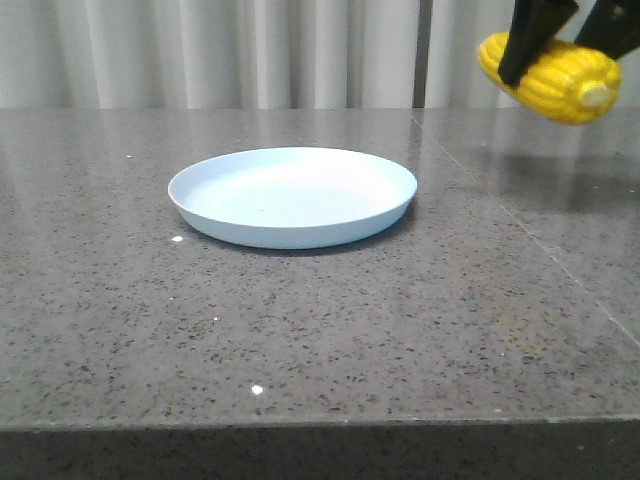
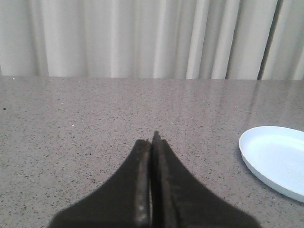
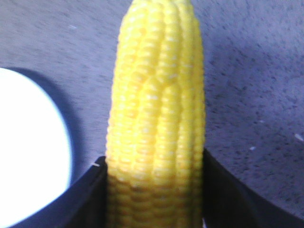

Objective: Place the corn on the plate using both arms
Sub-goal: 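Lift the corn with the right gripper and carry it over the plate, then lower the corn onto the plate and open the right gripper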

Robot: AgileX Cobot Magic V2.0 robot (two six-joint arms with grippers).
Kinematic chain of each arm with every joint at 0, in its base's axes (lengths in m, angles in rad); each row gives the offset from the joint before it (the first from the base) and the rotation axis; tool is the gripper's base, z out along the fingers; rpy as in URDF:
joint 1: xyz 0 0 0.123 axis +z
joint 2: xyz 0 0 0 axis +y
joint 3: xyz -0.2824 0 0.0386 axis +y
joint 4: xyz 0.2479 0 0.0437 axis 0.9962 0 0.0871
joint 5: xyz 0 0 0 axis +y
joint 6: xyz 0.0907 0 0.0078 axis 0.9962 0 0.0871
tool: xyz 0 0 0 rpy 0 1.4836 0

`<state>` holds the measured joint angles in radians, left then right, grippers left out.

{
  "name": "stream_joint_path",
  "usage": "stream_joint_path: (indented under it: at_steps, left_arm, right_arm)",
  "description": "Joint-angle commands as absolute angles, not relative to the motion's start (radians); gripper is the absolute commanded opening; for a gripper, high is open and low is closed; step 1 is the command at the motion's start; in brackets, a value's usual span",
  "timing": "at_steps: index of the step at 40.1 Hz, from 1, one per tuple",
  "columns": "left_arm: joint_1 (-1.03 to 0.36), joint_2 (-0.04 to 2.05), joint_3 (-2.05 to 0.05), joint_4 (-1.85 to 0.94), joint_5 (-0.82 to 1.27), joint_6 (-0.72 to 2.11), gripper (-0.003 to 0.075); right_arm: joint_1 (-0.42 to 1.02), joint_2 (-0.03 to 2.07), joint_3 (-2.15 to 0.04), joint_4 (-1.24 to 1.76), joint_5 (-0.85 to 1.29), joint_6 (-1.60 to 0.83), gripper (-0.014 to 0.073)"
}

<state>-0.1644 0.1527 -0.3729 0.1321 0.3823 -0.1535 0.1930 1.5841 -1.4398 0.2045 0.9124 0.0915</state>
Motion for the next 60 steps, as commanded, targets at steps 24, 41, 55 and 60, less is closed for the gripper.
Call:
stream_joint_path:
  at_steps: [24, 41, 55, 60]
  left_arm:
    - [-0.161, 0.162, -0.400, 0.136, 0.302, -0.165, -0.0020]
    - [-0.161, 0.162, -0.400, 0.136, 0.302, -0.165, -0.0020]
    - [-0.161, 0.162, -0.400, 0.136, 0.302, -0.165, -0.0020]
    - [-0.161, 0.162, -0.400, 0.136, 0.302, -0.165, -0.0020]
  right_arm:
    - [0.641, 1.765, -1.628, -0.078, 0.864, 0.653, 0.0162]
    - [0.641, 1.827, -1.628, -0.057, 0.903, 0.653, 0.0535]
    - [0.627, 1.740, -1.762, -0.147, 0.963, 0.646, 0.0596]
    - [0.594, 1.731, -1.847, -0.150, 1.028, 0.580, 0.0467]
